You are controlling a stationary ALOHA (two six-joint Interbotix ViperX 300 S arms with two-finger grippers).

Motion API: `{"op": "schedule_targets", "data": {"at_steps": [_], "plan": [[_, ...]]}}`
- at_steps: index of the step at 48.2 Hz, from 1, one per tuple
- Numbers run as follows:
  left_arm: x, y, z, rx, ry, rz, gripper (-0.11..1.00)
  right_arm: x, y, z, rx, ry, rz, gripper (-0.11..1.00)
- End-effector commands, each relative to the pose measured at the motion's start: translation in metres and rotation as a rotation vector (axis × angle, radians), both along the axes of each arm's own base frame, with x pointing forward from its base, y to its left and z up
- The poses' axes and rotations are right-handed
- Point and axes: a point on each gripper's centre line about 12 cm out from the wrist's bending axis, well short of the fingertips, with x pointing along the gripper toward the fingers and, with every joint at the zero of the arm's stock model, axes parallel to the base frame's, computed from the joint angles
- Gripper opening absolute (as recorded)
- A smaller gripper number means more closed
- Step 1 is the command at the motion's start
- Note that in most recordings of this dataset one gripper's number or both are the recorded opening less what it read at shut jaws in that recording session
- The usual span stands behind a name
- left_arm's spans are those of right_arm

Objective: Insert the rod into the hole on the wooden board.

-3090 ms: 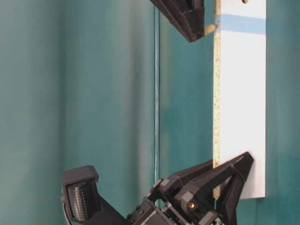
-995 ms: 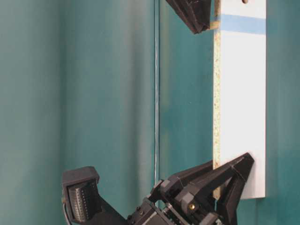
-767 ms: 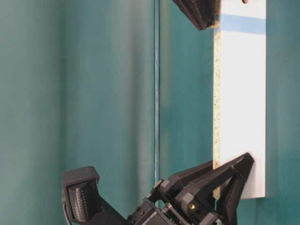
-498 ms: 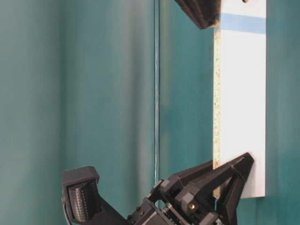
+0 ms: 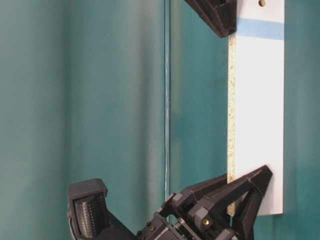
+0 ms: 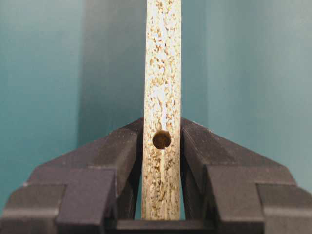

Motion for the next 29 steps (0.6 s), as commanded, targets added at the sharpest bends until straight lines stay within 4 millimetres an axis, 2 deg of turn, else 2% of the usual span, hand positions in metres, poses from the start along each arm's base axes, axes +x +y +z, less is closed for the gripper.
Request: {"op": "schedule_targets", "data": {"at_steps": [1, 29], "plan": [[0.0035, -0.0012, 0.0078, 0.005, -0.026, -0.008, 0.32, -0.0058, 0.0019, -0.0061, 0.007, 0.066, 0.006, 0.1], [0.0053, -0.0006, 0.0094, 0.004, -0.031, -0.006, 0.32, -0.0121, 0.0031, -0.0102, 0.015, 0.167, 0.013, 0.1]]}}
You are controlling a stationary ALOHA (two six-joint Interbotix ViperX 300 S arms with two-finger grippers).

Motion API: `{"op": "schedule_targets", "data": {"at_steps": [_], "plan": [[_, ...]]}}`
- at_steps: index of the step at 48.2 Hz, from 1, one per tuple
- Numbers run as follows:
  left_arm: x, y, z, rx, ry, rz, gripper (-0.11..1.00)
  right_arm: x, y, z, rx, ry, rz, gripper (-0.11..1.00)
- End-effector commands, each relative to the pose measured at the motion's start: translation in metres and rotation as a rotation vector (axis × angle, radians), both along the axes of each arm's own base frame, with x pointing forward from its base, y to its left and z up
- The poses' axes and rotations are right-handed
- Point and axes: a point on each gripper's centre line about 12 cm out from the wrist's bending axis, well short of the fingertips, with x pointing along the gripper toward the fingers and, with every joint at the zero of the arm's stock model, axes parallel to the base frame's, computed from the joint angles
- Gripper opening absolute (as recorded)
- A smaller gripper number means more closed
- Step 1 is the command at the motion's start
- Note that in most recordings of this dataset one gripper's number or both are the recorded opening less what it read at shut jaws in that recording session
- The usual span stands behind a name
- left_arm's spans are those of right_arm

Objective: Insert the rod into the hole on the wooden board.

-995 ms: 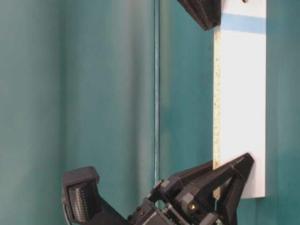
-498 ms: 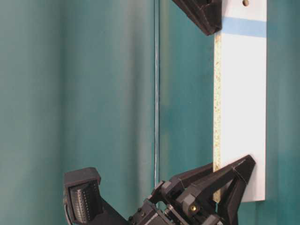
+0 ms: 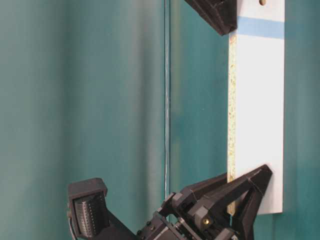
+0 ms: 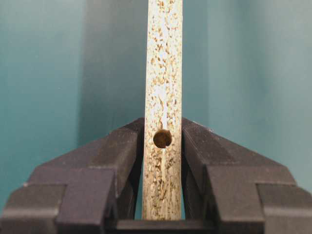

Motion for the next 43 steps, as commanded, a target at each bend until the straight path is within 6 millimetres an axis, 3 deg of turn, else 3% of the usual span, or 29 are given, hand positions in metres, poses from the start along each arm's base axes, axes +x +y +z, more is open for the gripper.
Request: {"op": "schedule_targets", "data": {"at_steps": [1, 11, 19, 43], "plan": [[0.005, -0.001, 0.01, 0.004, -0.031, -0.008, 0.32, -0.007, 0.002, -0.011, 0.002, 0.072, 0.009, 0.1], [0.005, -0.001, 0.01, 0.004, -0.031, -0.008, 0.32, -0.005, 0.002, -0.008, 0.003, 0.061, 0.009, 0.11], [0.005, -0.001, 0.01, 0.004, -0.032, -0.008, 0.32, -0.004, 0.003, -0.002, 0.001, 0.041, 0.012, 0.44], [0.005, -0.001, 0.01, 0.004, -0.031, -0.006, 0.32, -0.002, 0.002, 0.043, 0.003, -0.093, 0.018, 0.47]]}}
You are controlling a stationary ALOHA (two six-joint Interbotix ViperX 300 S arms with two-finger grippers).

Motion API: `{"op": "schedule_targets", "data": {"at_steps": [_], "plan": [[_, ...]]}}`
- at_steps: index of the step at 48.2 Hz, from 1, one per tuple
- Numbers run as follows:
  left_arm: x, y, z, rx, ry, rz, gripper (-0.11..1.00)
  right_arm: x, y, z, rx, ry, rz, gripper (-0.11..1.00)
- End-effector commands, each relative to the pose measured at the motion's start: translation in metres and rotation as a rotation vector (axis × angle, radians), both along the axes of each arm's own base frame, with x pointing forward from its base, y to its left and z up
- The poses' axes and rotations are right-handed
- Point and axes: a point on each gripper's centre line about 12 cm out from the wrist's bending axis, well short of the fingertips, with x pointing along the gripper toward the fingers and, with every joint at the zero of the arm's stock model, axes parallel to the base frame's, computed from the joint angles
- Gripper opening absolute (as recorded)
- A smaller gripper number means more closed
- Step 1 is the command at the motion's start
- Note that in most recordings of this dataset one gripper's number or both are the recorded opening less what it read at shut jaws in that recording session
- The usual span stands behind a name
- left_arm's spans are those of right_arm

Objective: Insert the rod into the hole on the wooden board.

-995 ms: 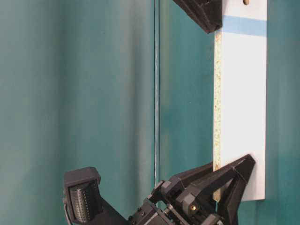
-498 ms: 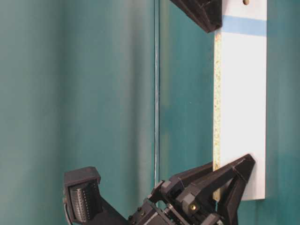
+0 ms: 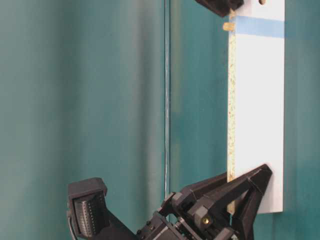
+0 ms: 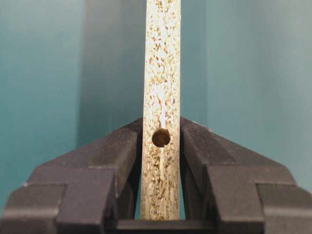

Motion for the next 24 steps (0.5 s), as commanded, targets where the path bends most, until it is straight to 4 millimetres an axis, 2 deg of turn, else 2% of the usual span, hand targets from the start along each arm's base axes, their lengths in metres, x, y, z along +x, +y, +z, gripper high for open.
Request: {"op": "schedule_targets", "data": {"at_steps": [1, 9, 24], "plan": [[0.005, -0.001, 0.01, 0.004, -0.032, -0.006, 0.32, 0.001, 0.001, 0.012, 0.002, -0.035, 0.002, 0.47], [0.005, -0.001, 0.009, 0.002, -0.031, -0.004, 0.32, 0.001, -0.002, 0.025, 0.003, -0.076, -0.005, 0.47], [0.005, -0.001, 0.01, 0.002, -0.032, -0.004, 0.32, -0.002, -0.008, 0.07, -0.027, -0.227, -0.007, 0.47]]}}
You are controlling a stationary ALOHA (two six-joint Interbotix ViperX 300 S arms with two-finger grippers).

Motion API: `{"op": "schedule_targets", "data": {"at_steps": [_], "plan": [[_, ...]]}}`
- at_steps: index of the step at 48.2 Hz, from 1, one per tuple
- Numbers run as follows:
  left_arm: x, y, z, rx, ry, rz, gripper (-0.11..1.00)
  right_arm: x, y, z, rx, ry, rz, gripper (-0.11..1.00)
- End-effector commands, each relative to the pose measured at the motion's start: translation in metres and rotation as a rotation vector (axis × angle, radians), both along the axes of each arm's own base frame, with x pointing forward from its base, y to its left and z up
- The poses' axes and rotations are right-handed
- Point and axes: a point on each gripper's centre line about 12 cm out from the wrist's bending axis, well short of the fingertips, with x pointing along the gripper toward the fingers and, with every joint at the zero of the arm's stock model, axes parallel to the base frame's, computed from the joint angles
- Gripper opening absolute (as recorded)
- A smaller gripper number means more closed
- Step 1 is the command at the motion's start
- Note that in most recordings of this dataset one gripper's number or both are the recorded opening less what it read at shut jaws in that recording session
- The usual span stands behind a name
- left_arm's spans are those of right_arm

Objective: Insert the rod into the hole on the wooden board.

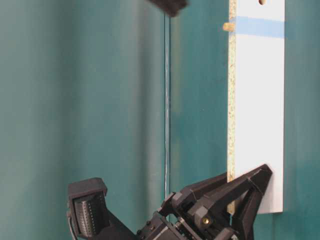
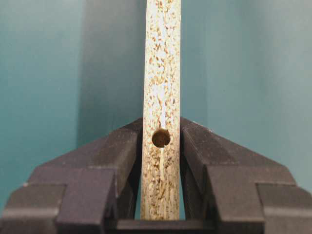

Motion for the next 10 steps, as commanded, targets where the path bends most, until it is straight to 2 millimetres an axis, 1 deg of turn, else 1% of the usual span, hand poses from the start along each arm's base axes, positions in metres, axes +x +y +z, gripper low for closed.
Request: {"op": "schedule_targets", "data": {"at_steps": [1, 6, 8, 10], "plan": [[0.005, -0.0006, 0.0091, 0.003, -0.031, -0.005, 0.32, -0.0001, -0.0018, 0.0172, -0.009, -0.055, -0.002, 0.47], [0.0045, -0.0011, 0.0081, 0.002, -0.028, -0.005, 0.35, -0.0045, -0.0043, 0.0235, -0.022, -0.053, -0.004, 0.47], [0.0045, -0.0011, 0.0087, 0.002, -0.029, -0.005, 0.41, -0.0061, -0.0057, 0.0261, -0.021, -0.049, -0.008, 0.47], [0.0044, -0.0012, 0.0086, 0.002, -0.028, -0.005, 0.52, -0.0079, -0.0072, 0.027, -0.02, -0.043, -0.013, 0.47]]}}
